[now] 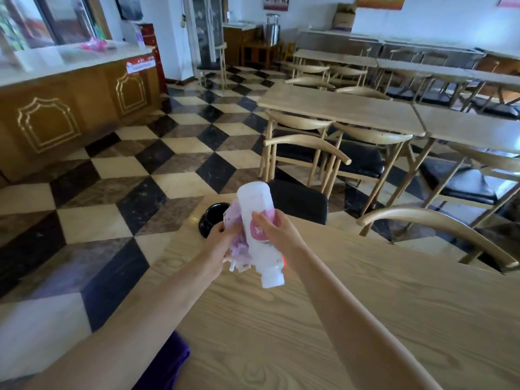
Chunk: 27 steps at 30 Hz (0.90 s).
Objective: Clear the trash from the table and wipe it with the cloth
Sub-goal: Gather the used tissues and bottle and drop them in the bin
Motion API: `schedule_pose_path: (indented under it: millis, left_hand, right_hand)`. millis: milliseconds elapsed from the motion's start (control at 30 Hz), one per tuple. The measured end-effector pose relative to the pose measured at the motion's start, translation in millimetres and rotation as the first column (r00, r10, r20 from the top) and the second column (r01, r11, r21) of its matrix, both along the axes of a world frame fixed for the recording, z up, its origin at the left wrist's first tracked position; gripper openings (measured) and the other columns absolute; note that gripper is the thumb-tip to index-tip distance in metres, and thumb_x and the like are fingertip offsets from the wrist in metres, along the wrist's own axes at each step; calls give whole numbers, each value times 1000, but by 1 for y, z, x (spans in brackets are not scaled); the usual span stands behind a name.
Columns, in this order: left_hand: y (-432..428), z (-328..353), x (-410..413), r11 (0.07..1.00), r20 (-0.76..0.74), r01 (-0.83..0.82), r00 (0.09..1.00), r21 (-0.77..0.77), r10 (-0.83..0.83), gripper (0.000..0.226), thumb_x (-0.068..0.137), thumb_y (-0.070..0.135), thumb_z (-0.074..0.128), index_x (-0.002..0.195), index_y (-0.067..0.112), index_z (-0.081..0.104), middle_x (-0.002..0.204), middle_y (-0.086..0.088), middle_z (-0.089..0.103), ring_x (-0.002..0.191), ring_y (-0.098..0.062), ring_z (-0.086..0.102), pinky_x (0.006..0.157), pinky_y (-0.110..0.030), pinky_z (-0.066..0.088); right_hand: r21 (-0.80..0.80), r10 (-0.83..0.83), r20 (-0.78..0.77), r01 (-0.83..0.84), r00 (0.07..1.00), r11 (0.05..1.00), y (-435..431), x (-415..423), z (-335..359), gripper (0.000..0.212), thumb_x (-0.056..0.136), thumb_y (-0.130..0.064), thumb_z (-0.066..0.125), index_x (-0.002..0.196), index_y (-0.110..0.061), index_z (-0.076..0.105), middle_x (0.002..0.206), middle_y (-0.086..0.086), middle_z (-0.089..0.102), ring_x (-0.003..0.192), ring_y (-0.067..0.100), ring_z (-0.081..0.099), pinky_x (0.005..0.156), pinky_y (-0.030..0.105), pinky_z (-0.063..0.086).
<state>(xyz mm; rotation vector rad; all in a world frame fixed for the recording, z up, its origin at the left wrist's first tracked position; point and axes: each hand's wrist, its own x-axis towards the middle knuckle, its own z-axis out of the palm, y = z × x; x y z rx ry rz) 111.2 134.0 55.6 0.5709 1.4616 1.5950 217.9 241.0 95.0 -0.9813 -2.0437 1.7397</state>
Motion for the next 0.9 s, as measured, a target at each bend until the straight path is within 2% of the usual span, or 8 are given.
schedule_pose_path:
  millis: [233, 333, 467, 567, 700, 800, 833, 900]
  left_hand:
    - [-66, 12, -43, 990, -112, 32, 994, 136, -17, 38, 98, 34, 40, 113, 2, 53, 86, -5, 65, 76, -15, 66, 59, -23, 52]
    - [-102, 19, -66, 993, -132, -78, 987, 88, 89, 46, 90, 48, 49, 125, 18, 54, 104, -3, 70, 97, -21, 68, 66, -23, 54]
    - [-158, 23, -109, 965, -179, -247, 949, 83, 258, 42, 93, 27, 54, 131, 9, 48, 104, -4, 70, 94, -12, 70, 63, -17, 55]
    - [-208, 26, -142, 912, -203, -410, 893, -1, 401, 40, 93, 22, 54, 128, 4, 47, 106, -8, 64, 96, -18, 68, 59, -15, 53]
    - [-284, 7, -181, 826, -180, -558, 823, -78, 538, 39, 93, 18, 54, 126, 0, 49, 115, -18, 63, 109, -31, 63, 84, -35, 55]
    - [-342, -9, -194, 723, -123, -666, 746, -185, 655, 58, 85, 32, 64, 134, 7, 43, 128, -15, 58, 111, -25, 61, 83, -30, 56]
    - [-359, -11, -198, 738, -97, -646, 762, -193, 641, 58, 85, 32, 64, 133, 8, 43, 126, -14, 59, 106, -21, 63, 79, -27, 57]
    - [-387, -15, -206, 796, -66, -590, 807, -135, 587, 38, 91, 14, 54, 126, 5, 43, 115, -17, 59, 96, -18, 67, 76, -34, 60]
  right_hand:
    - [-160, 112, 48, -103, 993, 982, -45, -62, 1, 55, 81, -56, 57, 125, -26, 43, 110, 2, 58, 95, 20, 60, 89, 42, 53]
    - [-197, 162, 33, -152, 986, 968, -75, -96, 5, 67, 75, -58, 61, 128, -24, 41, 117, 8, 58, 103, 28, 61, 92, 50, 51]
    - [-185, 261, -3, -257, 965, 949, -132, -153, 9, 86, 57, -67, 64, 127, -21, 46, 117, 10, 62, 103, 30, 63, 93, 51, 51]
    - [-222, 349, -3, -341, 937, 914, -183, -197, 3, 85, 54, -70, 64, 124, -25, 46, 115, 7, 63, 101, 28, 65, 91, 50, 53]
    - [-232, 416, 113, -383, 902, 894, -257, -247, -21, 80, 61, -76, 58, 127, -31, 47, 114, 3, 62, 99, 23, 64, 89, 44, 54]
    - [-236, 477, 37, -456, 878, 858, -310, -271, -36, 51, 75, -62, 58, 111, -26, 57, 102, -2, 66, 78, 9, 67, 57, 18, 56]
    - [-261, 492, 34, -467, 870, 845, -326, -278, -41, 47, 78, -58, 59, 110, -23, 55, 103, 2, 66, 82, 11, 67, 58, 20, 58]
    - [-339, 535, 29, -495, 845, 800, -357, -291, -48, 54, 81, -53, 60, 121, -17, 50, 112, 9, 63, 98, 23, 64, 83, 38, 57]
